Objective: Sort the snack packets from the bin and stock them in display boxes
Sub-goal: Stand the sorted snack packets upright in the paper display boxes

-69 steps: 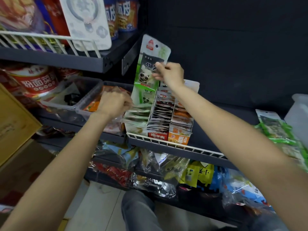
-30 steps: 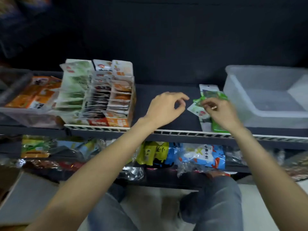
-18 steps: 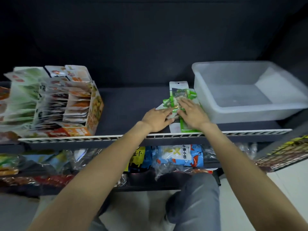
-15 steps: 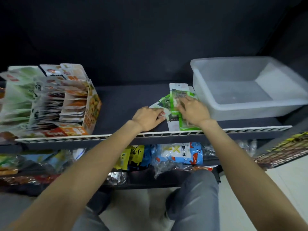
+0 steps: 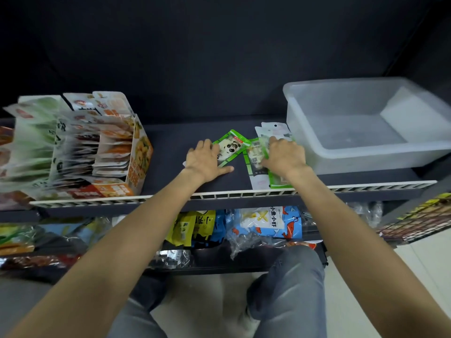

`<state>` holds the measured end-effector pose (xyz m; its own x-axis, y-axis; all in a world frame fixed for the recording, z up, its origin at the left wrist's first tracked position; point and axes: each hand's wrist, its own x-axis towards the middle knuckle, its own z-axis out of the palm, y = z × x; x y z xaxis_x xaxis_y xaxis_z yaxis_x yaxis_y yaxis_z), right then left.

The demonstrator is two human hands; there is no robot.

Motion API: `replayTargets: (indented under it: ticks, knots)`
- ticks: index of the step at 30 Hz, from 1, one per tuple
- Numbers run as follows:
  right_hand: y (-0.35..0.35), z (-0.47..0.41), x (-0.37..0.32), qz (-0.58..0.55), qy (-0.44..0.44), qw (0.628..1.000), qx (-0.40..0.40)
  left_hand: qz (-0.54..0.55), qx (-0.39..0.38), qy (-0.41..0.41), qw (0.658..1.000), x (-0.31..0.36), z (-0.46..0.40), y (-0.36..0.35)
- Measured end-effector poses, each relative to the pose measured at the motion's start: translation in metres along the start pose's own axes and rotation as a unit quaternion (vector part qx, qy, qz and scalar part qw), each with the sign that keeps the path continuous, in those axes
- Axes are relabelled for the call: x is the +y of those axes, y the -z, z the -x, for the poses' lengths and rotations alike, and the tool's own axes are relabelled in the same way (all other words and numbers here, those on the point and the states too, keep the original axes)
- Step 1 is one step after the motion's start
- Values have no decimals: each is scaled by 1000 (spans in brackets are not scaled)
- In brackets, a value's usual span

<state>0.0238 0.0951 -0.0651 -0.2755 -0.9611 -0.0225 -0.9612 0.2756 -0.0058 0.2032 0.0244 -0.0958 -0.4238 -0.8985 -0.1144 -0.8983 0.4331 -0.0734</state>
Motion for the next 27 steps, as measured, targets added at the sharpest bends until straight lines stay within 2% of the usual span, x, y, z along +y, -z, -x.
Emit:
replayTargets:
  ticks: [4, 7, 9, 12, 15, 18, 21, 23, 25, 26, 27]
  knots:
    - [8, 11, 13, -100, 14, 992, 70, 140, -6, 52, 989, 1, -7, -8]
    - [12, 23, 17, -223, 0, 966, 126, 142, 9, 72, 987, -2, -10, -11]
    - [13, 27, 14, -276, -3, 950, 146, 167, -14, 72, 983, -9, -11, -8]
    - [9, 27, 8, -252, 5, 958, 139, 236, -93, 57, 966, -26, -6, 0]
    - [3, 19, 2, -181, 17, 980, 81, 233, -60, 15, 970, -41, 7, 3]
    - [3, 14, -6, -165, 26, 984, 61, 175, -25, 4, 984, -54, 22, 5]
    - [0, 13, -7, -215, 21, 971, 99, 163, -94, 13, 982, -73, 36, 7]
    - [-3, 13, -6, -320, 11, 942, 106, 225, -89, 18, 970, -80, 45, 12]
    - [-5, 14, -5, -398, 17, 912, 97, 333, -1, 34, 942, -82, 51, 20]
    - [-5, 15, -5, -428, 22, 898, 98, 407, 55, 49, 910, -82, 54, 24]
    - [-4, 17, -6, -459, 24, 882, 102, 487, 107, 65, 864, -80, 57, 28]
